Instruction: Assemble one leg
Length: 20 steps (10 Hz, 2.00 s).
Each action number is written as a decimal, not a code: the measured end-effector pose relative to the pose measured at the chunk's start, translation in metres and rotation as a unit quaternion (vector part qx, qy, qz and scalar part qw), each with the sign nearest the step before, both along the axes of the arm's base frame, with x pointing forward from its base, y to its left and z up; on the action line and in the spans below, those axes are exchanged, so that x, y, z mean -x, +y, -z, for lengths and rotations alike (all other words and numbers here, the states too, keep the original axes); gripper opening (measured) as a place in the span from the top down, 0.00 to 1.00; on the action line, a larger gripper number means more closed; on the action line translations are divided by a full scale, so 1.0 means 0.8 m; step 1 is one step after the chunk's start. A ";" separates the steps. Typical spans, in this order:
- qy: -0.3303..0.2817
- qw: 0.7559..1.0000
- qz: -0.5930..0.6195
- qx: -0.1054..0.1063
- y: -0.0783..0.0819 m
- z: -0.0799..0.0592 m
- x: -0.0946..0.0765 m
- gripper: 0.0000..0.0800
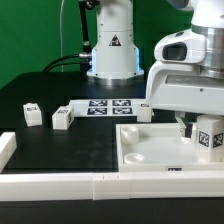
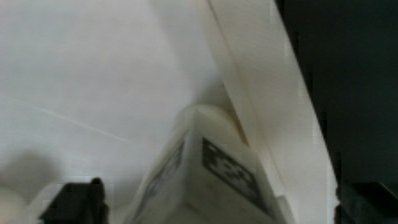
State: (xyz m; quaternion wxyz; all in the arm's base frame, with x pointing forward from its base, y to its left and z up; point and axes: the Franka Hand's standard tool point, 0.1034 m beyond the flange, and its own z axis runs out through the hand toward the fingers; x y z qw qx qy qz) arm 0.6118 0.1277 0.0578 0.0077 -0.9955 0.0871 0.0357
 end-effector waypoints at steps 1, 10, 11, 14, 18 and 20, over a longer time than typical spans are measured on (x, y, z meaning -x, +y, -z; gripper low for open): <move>0.006 0.998 -0.067 -0.003 0.003 -0.002 0.002 0.19; 0.013 0.955 -0.295 -0.023 -0.005 0.003 0.005 0.52; 0.013 0.962 -0.272 -0.019 -0.009 0.004 0.004 0.67; -0.003 0.989 -0.146 -0.017 -0.009 0.004 -0.001 0.67; -0.012 0.991 0.134 -0.004 -0.006 0.001 -0.007 0.66; -0.012 0.960 0.279 -0.001 -0.006 0.001 -0.010 0.66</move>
Offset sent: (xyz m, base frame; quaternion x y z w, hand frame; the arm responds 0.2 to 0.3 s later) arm 0.0029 0.0054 -0.0078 0.0075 -0.0411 -0.2538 0.9664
